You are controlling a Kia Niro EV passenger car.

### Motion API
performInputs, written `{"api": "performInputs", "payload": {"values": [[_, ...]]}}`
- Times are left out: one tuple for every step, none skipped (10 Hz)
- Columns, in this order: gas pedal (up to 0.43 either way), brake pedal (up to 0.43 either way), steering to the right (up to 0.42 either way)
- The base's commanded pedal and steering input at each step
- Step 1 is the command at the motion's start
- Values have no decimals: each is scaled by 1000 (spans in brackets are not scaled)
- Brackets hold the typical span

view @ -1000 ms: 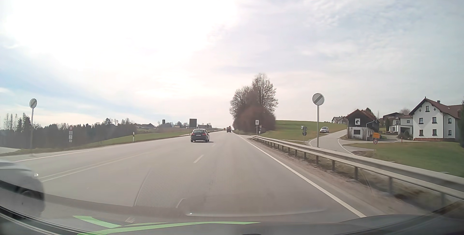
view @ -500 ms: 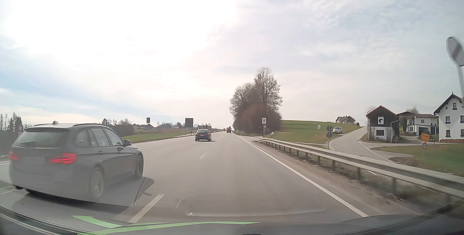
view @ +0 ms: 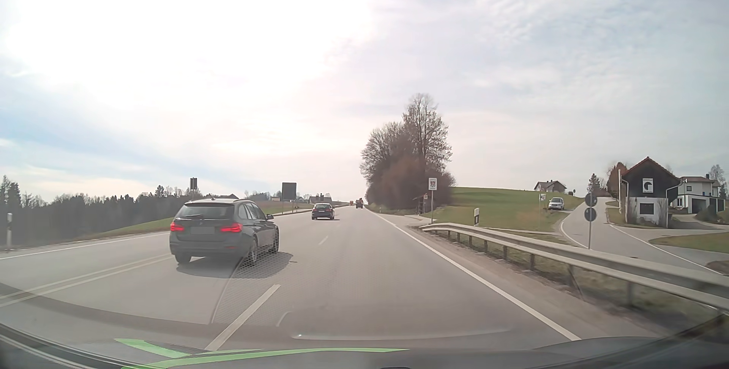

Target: Follow the waypoints while adhering to traffic rules and regulations

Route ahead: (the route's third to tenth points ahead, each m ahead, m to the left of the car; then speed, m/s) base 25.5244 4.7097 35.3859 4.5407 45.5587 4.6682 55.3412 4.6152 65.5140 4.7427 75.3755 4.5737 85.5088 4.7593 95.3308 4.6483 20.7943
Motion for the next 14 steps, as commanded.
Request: {"api": "performInputs", "payload": {"values": [[358, 0, 1], [358, 0, 1], [358, 0, 1], [358, 0, 1], [370, 0, 1], [370, 0, 1], [370, 0, 1], [370, 0, 1], [370, 0, 1], [370, 0, 1], [378, 0, 1], [378, 0, 1], [378, 0, 1], [378, 0, 1]]}}
